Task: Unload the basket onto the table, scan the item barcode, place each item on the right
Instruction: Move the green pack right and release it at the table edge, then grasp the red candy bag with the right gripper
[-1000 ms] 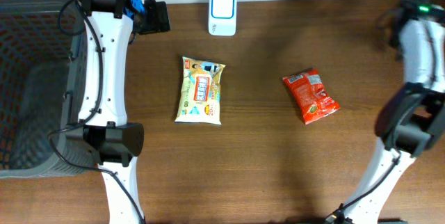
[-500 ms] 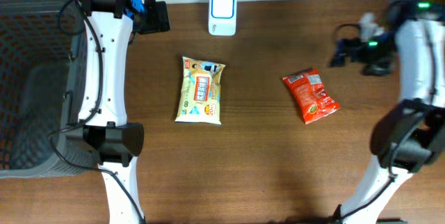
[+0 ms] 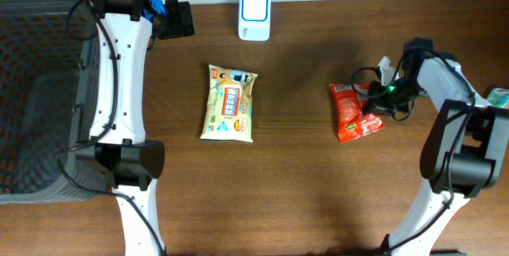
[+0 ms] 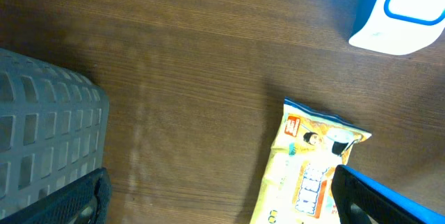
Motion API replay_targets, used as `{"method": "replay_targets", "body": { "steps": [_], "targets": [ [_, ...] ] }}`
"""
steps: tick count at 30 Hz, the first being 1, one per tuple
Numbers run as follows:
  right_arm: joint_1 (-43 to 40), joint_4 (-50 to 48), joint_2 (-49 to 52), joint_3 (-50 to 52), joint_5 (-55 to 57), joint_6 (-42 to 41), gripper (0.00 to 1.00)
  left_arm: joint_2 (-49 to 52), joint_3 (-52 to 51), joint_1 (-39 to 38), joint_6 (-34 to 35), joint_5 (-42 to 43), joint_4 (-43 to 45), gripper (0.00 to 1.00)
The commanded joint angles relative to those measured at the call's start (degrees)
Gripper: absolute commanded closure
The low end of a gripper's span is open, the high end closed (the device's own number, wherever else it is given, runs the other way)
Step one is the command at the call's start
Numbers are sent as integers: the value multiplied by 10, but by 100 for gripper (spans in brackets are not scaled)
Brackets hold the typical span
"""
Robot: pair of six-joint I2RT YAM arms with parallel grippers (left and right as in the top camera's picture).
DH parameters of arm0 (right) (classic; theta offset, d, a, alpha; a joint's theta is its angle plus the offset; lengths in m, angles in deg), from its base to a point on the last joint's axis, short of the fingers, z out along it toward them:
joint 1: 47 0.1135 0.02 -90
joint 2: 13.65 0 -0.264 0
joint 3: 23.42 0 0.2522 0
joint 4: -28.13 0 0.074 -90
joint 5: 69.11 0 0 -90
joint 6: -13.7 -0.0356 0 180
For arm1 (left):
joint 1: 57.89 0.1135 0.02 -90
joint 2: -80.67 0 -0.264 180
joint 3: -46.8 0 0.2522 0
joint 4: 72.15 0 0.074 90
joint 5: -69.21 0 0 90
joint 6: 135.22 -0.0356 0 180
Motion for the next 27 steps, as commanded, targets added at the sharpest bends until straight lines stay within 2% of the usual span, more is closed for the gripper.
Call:
{"method": "replay_targets", "body": {
  "steps": [1, 2, 4, 6, 8, 10, 11, 12, 14, 15, 16, 17, 18, 19, 21, 26, 27],
  "targets": [
    [4, 69, 11, -110, 33, -39, 96, -1, -2, 0, 5, -4, 1, 1],
    [15, 113, 11, -180, 106, -76, 96, -1, -2, 0, 5, -4, 1, 1],
    [71, 154, 11, -253, 271, -141, 96, -1, -2, 0, 5, -4, 1, 1],
    [181, 166, 13, -249, 467, -230, 96, -1, -2, 0, 5, -4, 1, 1],
    [284, 154, 13, -221, 526, -269, 96, -1, -2, 0, 5, -4, 1, 1],
    [364, 99, 14, -162, 527, -269, 96, -1, -2, 0, 5, -4, 1, 1],
    [386, 78, 15, -139, 521, -269, 92, -1, -2, 0, 5, -4, 1, 1],
    [407, 61, 16, -129, 476, -269, 74, -1, -2, 0, 5, -4, 1, 1],
    [406, 53, 12, -155, 434, -266, 72, -1, -2, 0, 5, -4, 1, 1],
    [400, 66, 12, -180, 434, -266, 62, -1, -2, 0, 5, -4, 1, 1],
    [390, 80, 11, -207, 429, -267, 34, -1, -2, 0, 5, -4, 1, 1],
    [362, 92, 11, -246, 392, -266, 23, -1, -2, 0, 5, -4, 1, 1],
    [336, 86, 11, -255, 351, -234, 20, -1, -2, 0, 5, -4, 1, 1],
    [304, 75, 15, -250, 261, -128, 19, -1, -2, 0, 5, -4, 1, 1],
    [265, 72, 28, -206, 153, 4, 19, -1, -2, 0, 5, -4, 1, 1],
    [248, 1, 58, -101, 168, 18, 16, -1, -2, 0, 5, -4, 1, 1],
    [248, -26, 58, -74, 171, 17, 25, -1, -2, 0, 5, -4, 1, 1]
  ]
}}
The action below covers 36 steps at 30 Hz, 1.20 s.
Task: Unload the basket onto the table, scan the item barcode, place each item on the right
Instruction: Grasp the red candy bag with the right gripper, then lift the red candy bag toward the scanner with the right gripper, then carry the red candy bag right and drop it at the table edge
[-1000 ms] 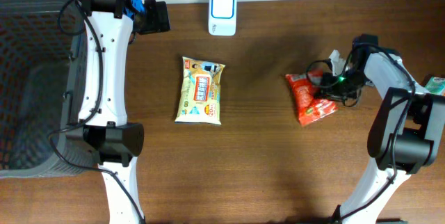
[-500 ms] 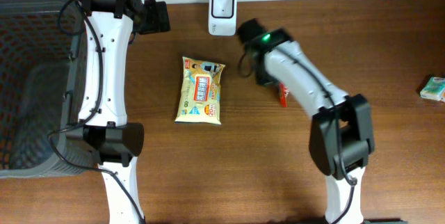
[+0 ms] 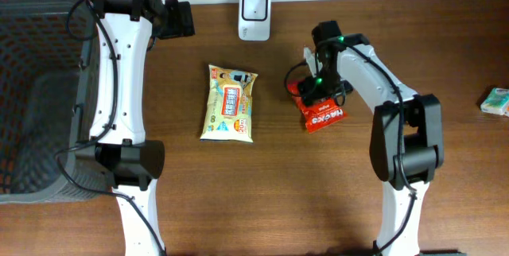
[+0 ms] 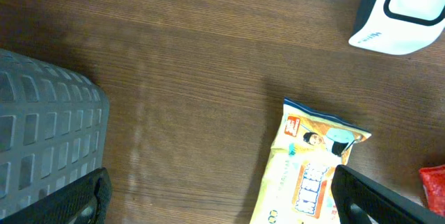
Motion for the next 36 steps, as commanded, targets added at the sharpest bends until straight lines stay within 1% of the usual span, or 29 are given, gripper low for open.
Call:
{"method": "replay_targets", "body": {
  "steps": [1, 2, 3, 4, 6, 7, 8, 9, 11, 13, 14, 15, 16, 18, 19, 21, 23, 24, 26, 27, 29, 30, 33, 35, 36],
  "targets": [
    [2, -43, 8, 43, -3, -7, 41, -1, -2, 0, 5, -4, 1, 1],
    [2, -52, 8, 44, -3, -24, 63, -1, -2, 0, 5, -4, 1, 1],
    [2, -59, 8, 40, -3, -45, 91, -1, -2, 0, 5, -4, 1, 1],
    [2, -66, 8, 27, -4, -71, 95, -1, -2, 0, 5, -4, 1, 1],
    [2, -66, 8, -63, -10, -118, 96, -1, -2, 0, 5, -4, 1, 1],
    [2, -76, 8, -113, -20, -123, 96, -1, -2, 0, 5, -4, 1, 1],
    [2, -106, 8, -154, -51, -123, 96, -1, -2, 0, 5, -4, 1, 1],
    [3, -158, 8, -178, -71, -160, 96, -1, -2, 0, 5, -4, 1, 1],
    [9, -298, 9, -185, -70, -277, 96, -1, -2, 0, 5, -4, 1, 1],
    [32, -405, 25, -185, -65, -330, 96, -1, -2, 0, 5, -4, 1, 1],
    [48, -464, 43, -185, -45, -381, 96, -1, -2, 0, 5, -4, 1, 1],
    [58, -501, 60, -185, -33, -409, 96, -1, -2, 0, 5, -4, 1, 1],
    [63, -524, 76, -185, -31, -420, 96, -1, -2, 0, 5, -4, 1, 1],
    [71, -525, 108, -186, -32, -427, 96, -1, -2, 0, 5, -4, 1, 1],
    [73, -518, 115, -186, -33, -426, 96, -1, -2, 0, 5, -4, 1, 1],
    [81, -499, 119, -189, -33, -361, 96, -1, -2, 0, 5, -4, 1, 1],
    [80, -461, 119, -226, -19, -356, 96, -1, -2, 0, 5, -4, 1, 1],
    [76, -425, 115, -261, -3, -340, 96, -1, -2, 0, 5, -4, 1, 1],
    [46, -324, 102, -352, 52, -336, 96, -1, -2, 0, 5, -4, 1, 1],
    [15, -248, 98, -414, 74, -336, 96, -1, -2, 0, 5, -4, 1, 1],
    [-56, -116, 98, -502, 86, -337, 96, -1, -2, 0, 5, -4, 1, 1],
    [-124, -27, 98, -536, 103, -337, 96, -1, -2, 0, 5, -4, 1, 1],
    [-268, 109, 103, -527, 142, -336, 96, -1, -2, 0, 5, -4, 1, 1],
    [-355, 143, 110, -490, 146, -328, 96, -1, -2, 0, 5, -4, 1, 1],
    [-403, 144, 110, -443, 145, -326, 96, -1, -2, 0, 5, -4, 1, 1]
  ]
}}
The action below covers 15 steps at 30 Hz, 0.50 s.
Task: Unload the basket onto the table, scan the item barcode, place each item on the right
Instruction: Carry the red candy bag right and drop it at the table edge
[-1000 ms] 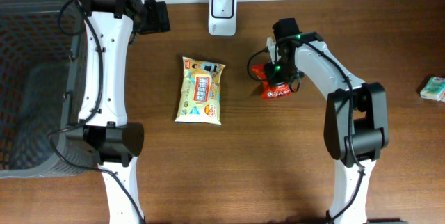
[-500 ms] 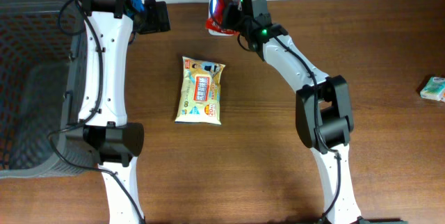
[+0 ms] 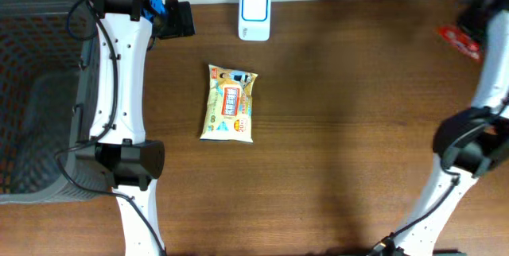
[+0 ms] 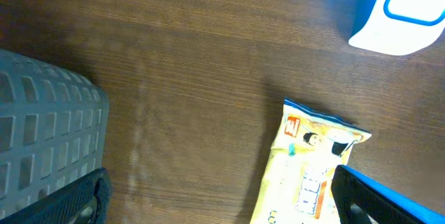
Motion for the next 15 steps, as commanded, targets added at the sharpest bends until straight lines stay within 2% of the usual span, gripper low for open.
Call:
{"method": "replay_targets", "body": {
  "steps": [1, 3, 4, 5, 6, 10, 11, 13, 14, 15],
  "targets": [
    [-70, -7, -6, 93, 12, 11, 96, -1, -2, 0, 5, -4, 1, 1],
    [-100, -51, -6, 160, -7, 35, 96, -1, -2, 0, 5, -4, 1, 1],
    [-109, -74, -6, 189, -43, 71, 81, -1, -2, 0, 5, -4, 1, 1],
    [-113, -84, -6, 207, -49, 75, 43, -1, -2, 0, 5, -4, 1, 1],
    [-114, -81, -7, 207, -50, 75, 16, -1, -2, 0, 5, -4, 1, 1],
    [-101, -4, -47, 116, -125, 75, 16, -1, -2, 0, 5, -4, 1, 1],
    [-79, 40, -66, 72, -224, 108, 15, -1, -2, 0, 5, -4, 1, 1],
    [-14, 130, -74, 47, -443, 233, 15, -1, -2, 0, 5, -4, 1, 1],
    [55, 162, -71, 69, -460, 285, 15, -1, -2, 0, 5, -4, 1, 1],
    [95, 163, -71, 91, -460, 296, 15, -1, -2, 0, 5, -4, 1, 1]
  ]
}}
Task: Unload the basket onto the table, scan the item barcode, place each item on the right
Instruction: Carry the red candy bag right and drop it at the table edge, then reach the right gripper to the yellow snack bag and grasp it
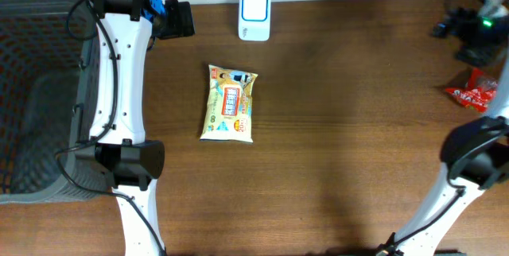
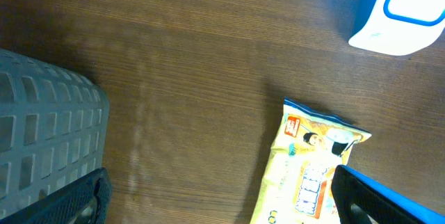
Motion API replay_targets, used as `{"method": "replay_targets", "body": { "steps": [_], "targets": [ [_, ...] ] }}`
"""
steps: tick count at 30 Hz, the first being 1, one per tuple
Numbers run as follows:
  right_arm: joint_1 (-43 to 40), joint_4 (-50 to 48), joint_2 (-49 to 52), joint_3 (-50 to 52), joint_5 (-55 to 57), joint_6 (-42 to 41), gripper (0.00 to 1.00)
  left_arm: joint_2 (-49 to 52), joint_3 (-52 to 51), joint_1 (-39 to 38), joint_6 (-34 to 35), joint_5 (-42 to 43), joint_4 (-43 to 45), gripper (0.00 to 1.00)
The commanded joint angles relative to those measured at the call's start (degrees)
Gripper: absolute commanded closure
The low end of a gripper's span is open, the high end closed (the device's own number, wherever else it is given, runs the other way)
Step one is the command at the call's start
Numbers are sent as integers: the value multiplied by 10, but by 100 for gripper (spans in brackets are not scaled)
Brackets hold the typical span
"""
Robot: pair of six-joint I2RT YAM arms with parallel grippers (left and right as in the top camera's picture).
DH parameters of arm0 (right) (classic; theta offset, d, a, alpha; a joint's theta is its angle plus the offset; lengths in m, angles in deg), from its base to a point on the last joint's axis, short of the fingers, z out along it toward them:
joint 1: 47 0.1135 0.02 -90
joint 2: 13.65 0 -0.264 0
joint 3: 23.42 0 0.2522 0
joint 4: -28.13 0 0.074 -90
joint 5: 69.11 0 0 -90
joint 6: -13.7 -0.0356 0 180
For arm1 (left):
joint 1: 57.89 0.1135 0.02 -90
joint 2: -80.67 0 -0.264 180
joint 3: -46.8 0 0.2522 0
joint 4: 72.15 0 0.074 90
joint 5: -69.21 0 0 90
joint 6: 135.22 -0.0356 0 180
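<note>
The white barcode scanner (image 1: 254, 4) stands at the table's back edge, its corner also showing in the left wrist view (image 2: 396, 15). A red snack packet (image 1: 471, 92) lies on the table at the far right. My right gripper (image 1: 455, 29) is above and behind it, apart from it, and looks open. A yellow packet (image 1: 229, 102) lies in the middle left, also seen as the yellow packet (image 2: 306, 172). My left gripper (image 1: 181, 19) hovers at the back left, open and holding nothing (image 2: 222, 203), with its fingers (image 2: 389, 196) spread wide.
A grey mesh basket (image 1: 36, 89) fills the left side, and its corner (image 2: 49, 126) sits close to my left finger. Bare brown tabletop (image 1: 350, 129) lies between the yellow packet and the right arm.
The red packet was held up at the back right corner. It now lies lower on the table at the right edge, apart from my right gripper. The left arm has not moved.
My right gripper was on the red packet at the right of the table. Then it held the packet near the scanner in the middle. Then it held it at the far back right corner, and now the packet lies at the right edge.
</note>
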Motion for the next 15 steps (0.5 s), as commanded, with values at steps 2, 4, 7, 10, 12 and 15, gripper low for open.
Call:
{"method": "replay_targets", "body": {
  "steps": [2, 4, 7, 10, 12, 15],
  "targets": [
    [169, -14, 1, 90, -82, 83, 15, -1, -2, 0, 5, -4, 1, 1],
    [287, -119, 1, 202, -82, 1, 14, -1, -2, 0, 5, -4, 1, 1],
    [416, -289, 1, 343, -82, -119, 14, -1, -2, 0, 5, -4, 1, 1],
    [490, -343, 1, 385, -33, -184, 14, -1, -2, 0, 5, -4, 1, 1],
    [522, -365, 1, 409, -2, -222, 18, -1, -2, 0, 5, -4, 1, 1],
    [546, -392, 2, 454, 63, -243, 36, -1, -2, 0, 5, -4, 1, 1]
  ]
}}
